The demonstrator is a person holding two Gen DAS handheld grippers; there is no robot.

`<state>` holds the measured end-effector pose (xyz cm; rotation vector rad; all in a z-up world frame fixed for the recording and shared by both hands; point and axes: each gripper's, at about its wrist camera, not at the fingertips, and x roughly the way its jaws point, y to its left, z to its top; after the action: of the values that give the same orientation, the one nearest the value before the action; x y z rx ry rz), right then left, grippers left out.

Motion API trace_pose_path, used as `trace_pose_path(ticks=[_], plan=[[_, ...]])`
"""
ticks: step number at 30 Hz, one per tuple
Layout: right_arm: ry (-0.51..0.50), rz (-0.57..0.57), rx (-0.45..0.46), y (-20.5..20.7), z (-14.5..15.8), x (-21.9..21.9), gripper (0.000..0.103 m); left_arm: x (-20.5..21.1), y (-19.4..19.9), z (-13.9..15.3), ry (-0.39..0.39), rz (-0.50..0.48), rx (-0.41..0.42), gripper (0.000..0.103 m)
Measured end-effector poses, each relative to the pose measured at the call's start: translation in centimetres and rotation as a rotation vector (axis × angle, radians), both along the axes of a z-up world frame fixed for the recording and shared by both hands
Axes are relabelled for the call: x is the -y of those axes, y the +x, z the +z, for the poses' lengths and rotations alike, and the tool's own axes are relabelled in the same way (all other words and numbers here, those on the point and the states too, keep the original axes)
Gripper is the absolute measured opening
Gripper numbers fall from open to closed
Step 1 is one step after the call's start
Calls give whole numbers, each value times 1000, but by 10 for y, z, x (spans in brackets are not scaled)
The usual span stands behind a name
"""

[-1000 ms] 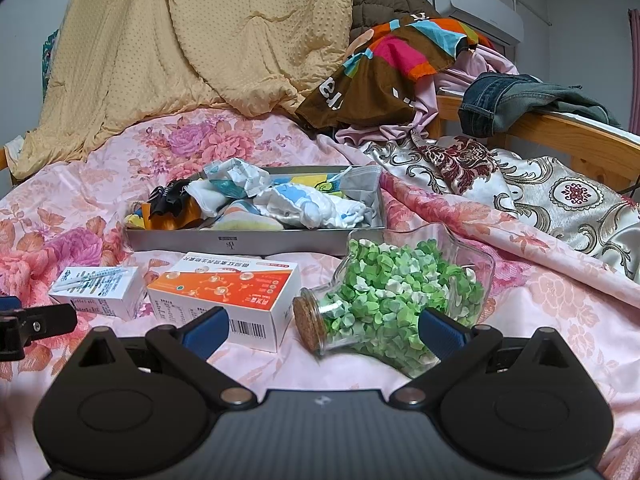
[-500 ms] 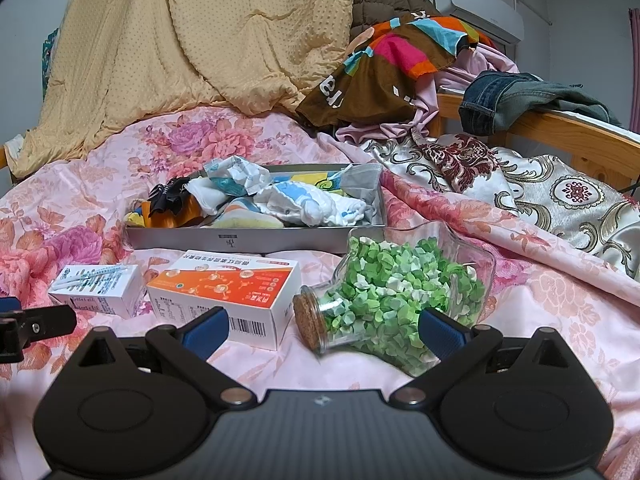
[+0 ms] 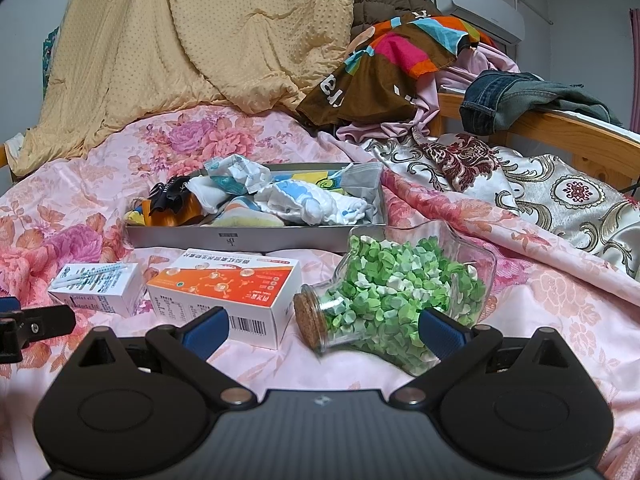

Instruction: Organize soft objects

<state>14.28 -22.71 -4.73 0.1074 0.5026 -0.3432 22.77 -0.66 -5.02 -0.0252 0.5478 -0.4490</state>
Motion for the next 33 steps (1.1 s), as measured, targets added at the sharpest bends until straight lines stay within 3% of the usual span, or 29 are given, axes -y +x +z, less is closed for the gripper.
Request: trace_pose_path(ticks=[10, 16, 22, 33], plan=[[0, 0, 1, 0, 0, 0, 103, 0, -2, -4, 3, -20, -9, 102], [0, 0, 0, 0, 1, 0, 103, 3, -11, 4, 50, -5, 43, 102], [2, 4, -3, 0, -1, -1, 103, 1, -12, 8, 9, -31, 25, 102], [3, 4, -3, 1, -1, -1, 103, 4, -13, 10, 15, -40, 32, 102]])
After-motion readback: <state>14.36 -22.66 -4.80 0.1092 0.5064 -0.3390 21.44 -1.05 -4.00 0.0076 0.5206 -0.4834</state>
